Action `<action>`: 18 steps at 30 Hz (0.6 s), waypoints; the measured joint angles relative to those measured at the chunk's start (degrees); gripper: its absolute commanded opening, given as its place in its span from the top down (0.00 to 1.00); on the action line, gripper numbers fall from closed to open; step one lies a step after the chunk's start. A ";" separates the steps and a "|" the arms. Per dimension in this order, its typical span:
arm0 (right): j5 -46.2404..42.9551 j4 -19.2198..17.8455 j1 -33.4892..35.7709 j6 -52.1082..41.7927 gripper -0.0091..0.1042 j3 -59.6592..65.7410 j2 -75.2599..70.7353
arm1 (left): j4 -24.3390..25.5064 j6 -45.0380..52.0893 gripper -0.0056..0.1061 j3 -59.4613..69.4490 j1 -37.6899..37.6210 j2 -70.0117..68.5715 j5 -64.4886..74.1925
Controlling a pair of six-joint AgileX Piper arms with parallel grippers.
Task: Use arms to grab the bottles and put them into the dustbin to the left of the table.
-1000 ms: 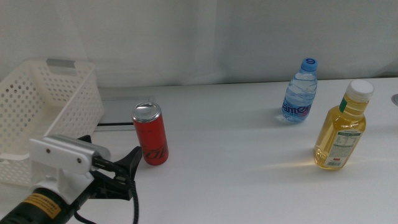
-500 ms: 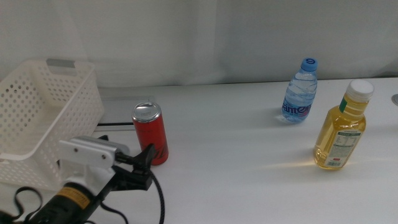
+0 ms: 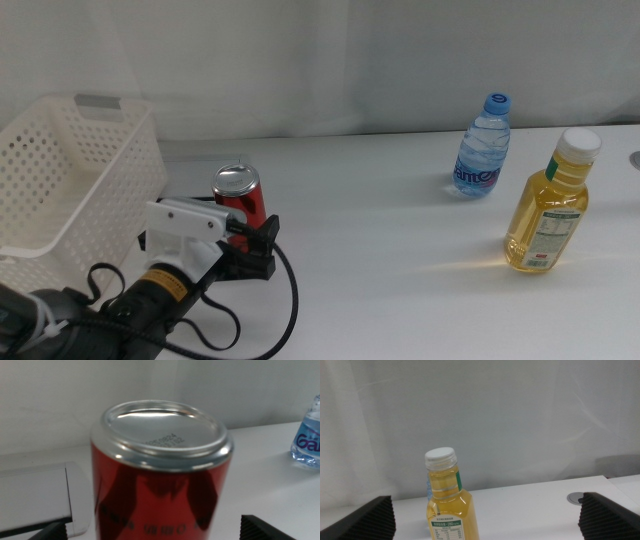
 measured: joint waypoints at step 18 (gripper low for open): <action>0.00 0.00 0.00 0.00 0.01 0.00 0.00 | -0.79 -0.49 0.75 -4.10 0.00 3.97 3.36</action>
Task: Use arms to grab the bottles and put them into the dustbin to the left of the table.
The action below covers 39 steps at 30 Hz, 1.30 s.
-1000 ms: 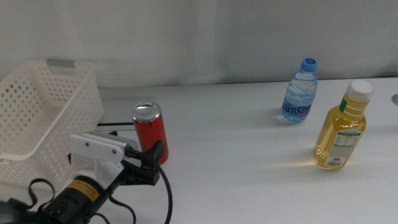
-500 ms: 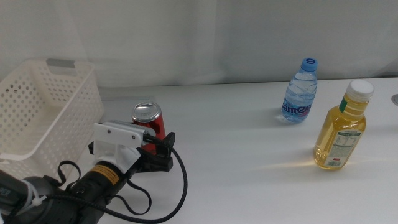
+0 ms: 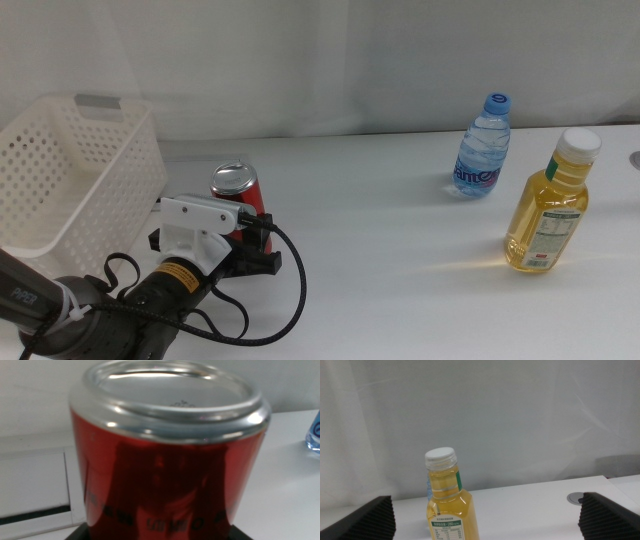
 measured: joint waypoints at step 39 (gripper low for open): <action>0.00 0.00 0.00 0.00 0.01 0.00 0.00 | -3.02 16.44 0.98 -31.52 8.24 -30.23 63.18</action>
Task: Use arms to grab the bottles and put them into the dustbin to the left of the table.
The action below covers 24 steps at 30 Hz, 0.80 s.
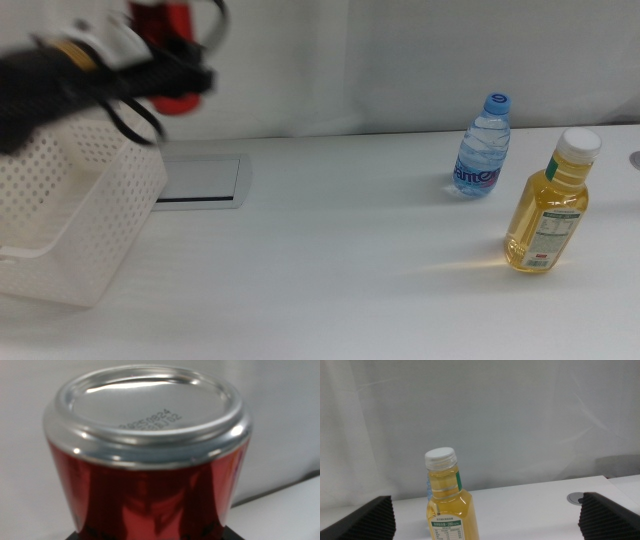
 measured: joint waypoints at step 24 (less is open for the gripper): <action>-0.21 0.00 0.00 0.00 0.01 0.00 0.00 | 5.62 1.44 0.98 -11.06 23.44 5.99 28.22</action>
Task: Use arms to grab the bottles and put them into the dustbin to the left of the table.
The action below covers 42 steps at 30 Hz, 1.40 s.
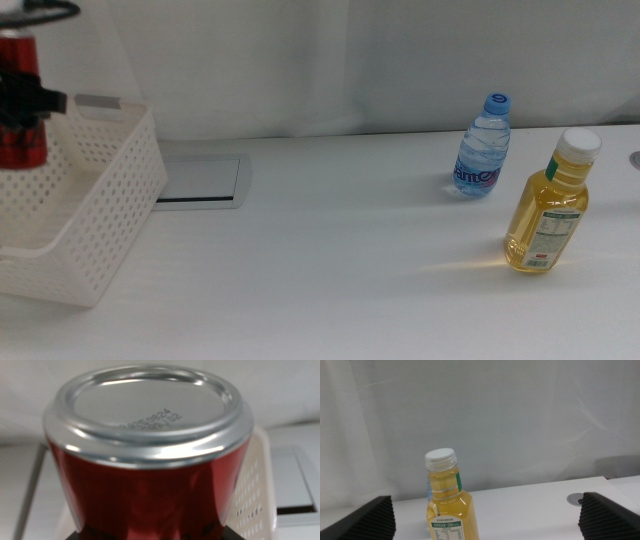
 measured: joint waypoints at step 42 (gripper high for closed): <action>-0.10 0.00 0.00 0.00 0.01 0.04 0.00 | -1.30 -5.07 0.12 -0.59 0.00 8.08 -2.41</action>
